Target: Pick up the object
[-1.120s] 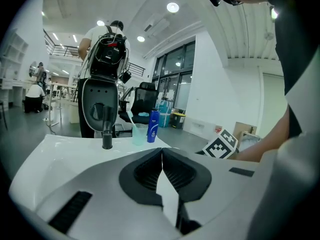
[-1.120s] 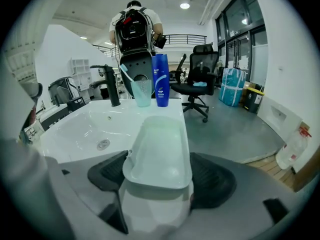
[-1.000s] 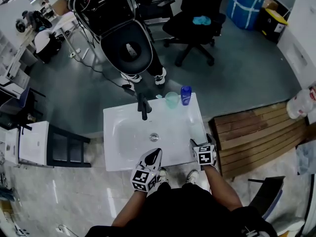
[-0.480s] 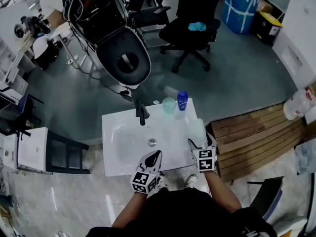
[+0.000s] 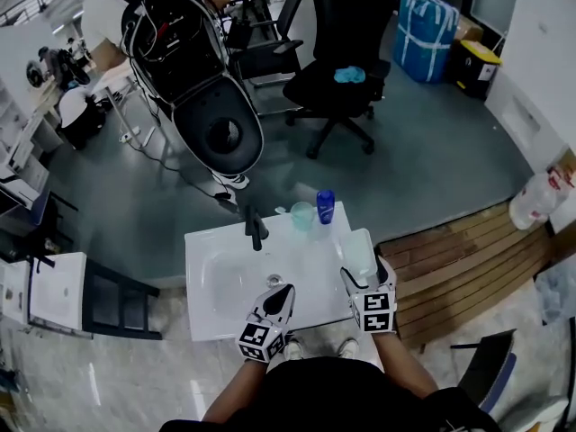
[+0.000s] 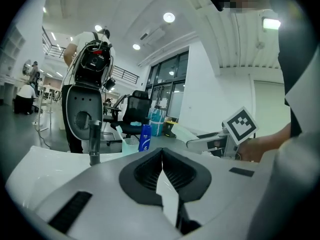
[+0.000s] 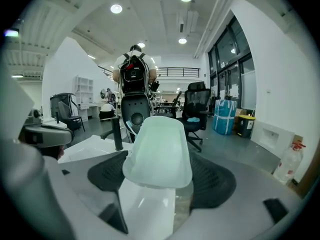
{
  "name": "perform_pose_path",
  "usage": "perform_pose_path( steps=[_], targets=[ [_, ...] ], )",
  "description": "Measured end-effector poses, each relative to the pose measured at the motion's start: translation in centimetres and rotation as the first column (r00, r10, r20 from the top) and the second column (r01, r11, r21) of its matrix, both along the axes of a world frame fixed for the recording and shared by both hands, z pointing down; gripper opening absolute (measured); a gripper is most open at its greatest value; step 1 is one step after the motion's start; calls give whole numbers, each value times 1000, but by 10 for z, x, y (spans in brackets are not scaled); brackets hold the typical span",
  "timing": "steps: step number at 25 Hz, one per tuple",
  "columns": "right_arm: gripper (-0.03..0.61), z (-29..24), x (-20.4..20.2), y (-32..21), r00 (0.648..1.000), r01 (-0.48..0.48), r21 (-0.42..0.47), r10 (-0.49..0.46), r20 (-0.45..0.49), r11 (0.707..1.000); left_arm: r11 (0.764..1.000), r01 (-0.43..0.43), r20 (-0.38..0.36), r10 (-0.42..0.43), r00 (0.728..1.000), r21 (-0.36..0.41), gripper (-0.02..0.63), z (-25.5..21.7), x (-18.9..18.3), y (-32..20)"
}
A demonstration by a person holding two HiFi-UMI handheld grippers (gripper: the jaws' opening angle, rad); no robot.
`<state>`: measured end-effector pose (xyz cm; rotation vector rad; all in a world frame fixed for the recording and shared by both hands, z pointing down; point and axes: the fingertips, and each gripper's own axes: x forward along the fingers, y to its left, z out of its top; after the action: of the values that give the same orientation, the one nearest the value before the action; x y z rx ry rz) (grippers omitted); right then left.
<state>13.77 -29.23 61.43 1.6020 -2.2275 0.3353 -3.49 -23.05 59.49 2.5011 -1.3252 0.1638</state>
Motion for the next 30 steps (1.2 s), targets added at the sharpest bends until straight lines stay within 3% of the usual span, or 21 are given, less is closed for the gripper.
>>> perform_pose_path(
  steps=[13, 30],
  targets=[
    [399, -57, 4, 8, 1000, 7, 111, -9, 19, 994, 999, -20, -5, 20, 1000, 45, 21, -23, 7, -6],
    [398, -72, 0, 0, 1000, 14, 147, -13, -6, 989, 996, -30, 19, 29, 999, 80, 20, -32, 13, -15]
  ],
)
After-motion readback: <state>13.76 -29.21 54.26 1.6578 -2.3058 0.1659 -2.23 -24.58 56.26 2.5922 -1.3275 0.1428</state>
